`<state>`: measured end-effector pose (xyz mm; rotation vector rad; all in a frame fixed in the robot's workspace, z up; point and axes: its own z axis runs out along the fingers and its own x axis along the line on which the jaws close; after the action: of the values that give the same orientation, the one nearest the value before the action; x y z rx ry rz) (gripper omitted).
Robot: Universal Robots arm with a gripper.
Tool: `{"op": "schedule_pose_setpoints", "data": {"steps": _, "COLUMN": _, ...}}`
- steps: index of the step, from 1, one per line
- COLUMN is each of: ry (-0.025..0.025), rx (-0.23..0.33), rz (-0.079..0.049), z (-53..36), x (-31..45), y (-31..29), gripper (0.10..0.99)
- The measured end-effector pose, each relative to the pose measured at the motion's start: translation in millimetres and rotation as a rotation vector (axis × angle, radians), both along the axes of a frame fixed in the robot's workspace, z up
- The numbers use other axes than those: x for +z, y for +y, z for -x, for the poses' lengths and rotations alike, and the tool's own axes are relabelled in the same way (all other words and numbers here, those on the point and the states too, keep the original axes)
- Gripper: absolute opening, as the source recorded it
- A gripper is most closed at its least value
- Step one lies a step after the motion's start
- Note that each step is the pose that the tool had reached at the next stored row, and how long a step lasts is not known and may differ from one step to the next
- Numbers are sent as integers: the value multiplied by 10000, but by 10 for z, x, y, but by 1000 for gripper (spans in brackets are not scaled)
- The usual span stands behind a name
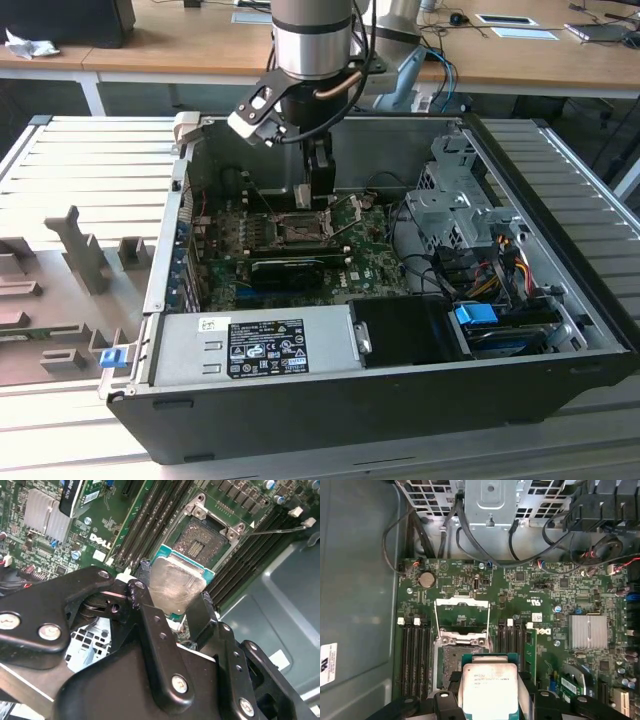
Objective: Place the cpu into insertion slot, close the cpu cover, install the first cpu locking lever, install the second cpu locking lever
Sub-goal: 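Place the cpu into insertion slot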
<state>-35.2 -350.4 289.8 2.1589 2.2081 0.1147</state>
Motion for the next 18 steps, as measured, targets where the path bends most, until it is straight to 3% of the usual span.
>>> {"op": "schedule_pose_setpoints", "data": {"steps": 5, "ry": -1, "rx": -313, "rz": -1, "z": 4, "x": -149, "y": 10, "gripper": 529}}
{"op": "schedule_pose_setpoints", "data": {"steps": 9, "ry": -1, "rx": -306, "rz": -8, "z": 27, "x": -248, "y": 106, "gripper": 529}}
{"op": "schedule_pose_setpoints", "data": {"steps": 18, "ry": 1, "rx": -250, "rz": -42, "z": 93, "x": -472, "y": 145, "gripper": 529}}
